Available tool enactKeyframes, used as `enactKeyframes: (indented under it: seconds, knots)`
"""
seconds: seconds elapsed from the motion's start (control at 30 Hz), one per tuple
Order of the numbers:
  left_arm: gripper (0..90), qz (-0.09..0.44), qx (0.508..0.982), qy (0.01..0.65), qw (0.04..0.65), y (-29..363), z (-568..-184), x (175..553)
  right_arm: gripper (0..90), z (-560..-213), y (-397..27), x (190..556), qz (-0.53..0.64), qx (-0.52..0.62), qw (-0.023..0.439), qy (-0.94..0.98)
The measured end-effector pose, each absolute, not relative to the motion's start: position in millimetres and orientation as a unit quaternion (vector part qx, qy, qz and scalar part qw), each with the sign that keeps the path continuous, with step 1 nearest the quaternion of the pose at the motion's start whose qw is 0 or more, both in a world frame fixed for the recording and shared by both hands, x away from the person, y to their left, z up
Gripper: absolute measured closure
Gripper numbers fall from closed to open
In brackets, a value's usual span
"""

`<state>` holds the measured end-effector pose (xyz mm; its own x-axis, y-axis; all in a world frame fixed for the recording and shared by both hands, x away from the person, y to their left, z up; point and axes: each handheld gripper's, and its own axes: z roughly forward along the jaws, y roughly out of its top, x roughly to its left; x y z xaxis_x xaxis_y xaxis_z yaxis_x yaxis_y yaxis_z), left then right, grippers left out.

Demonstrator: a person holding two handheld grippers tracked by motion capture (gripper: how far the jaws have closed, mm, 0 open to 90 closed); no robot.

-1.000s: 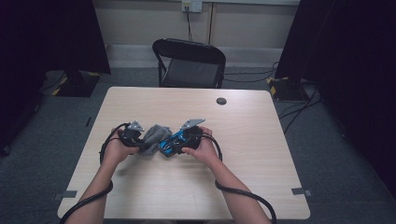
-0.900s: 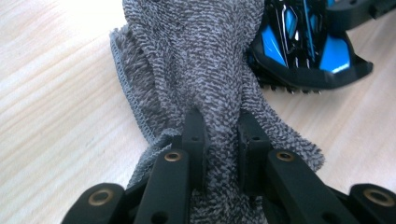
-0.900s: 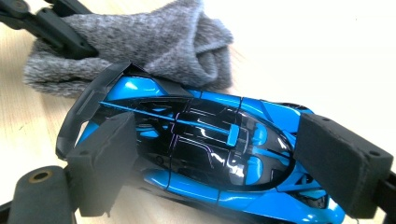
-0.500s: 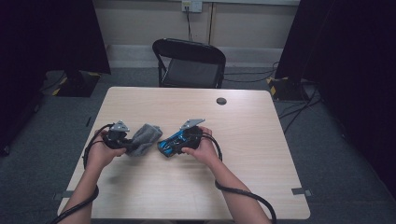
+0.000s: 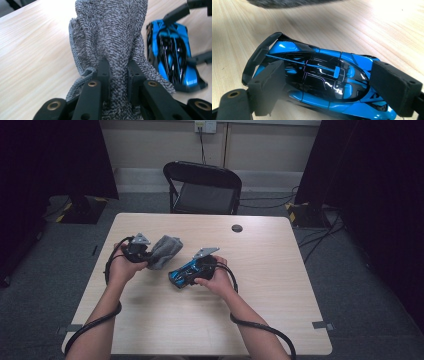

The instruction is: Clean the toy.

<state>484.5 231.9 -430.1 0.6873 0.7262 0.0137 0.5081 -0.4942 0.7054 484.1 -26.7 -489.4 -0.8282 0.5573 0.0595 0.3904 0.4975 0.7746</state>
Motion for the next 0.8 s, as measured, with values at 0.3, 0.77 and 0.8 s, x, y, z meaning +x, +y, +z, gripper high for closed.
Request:
enactKeyframes:
  seconds: [0.3, 0.77, 0.8]
  knots:
    - [76.5, 0.149, 0.857, 0.352, 0.346, 192.8, -449.2, 515.7, 13.1, -487.7, -25.7, 486.0, 0.411, 0.273, 0.094, 0.865]
    - [75.2, 0.130, 0.874, 0.336, 0.325, 155.6, -480.9, 529.3, 13.1, -488.7, -26.5, 485.9, 0.416, 0.272, 0.096, 0.863]
    - [75.2, 0.131, 0.875, 0.334, 0.326, 154.9, -481.3, 528.9, 13.2, -488.6, -26.4, 485.9, 0.415, 0.272, 0.096, 0.863]
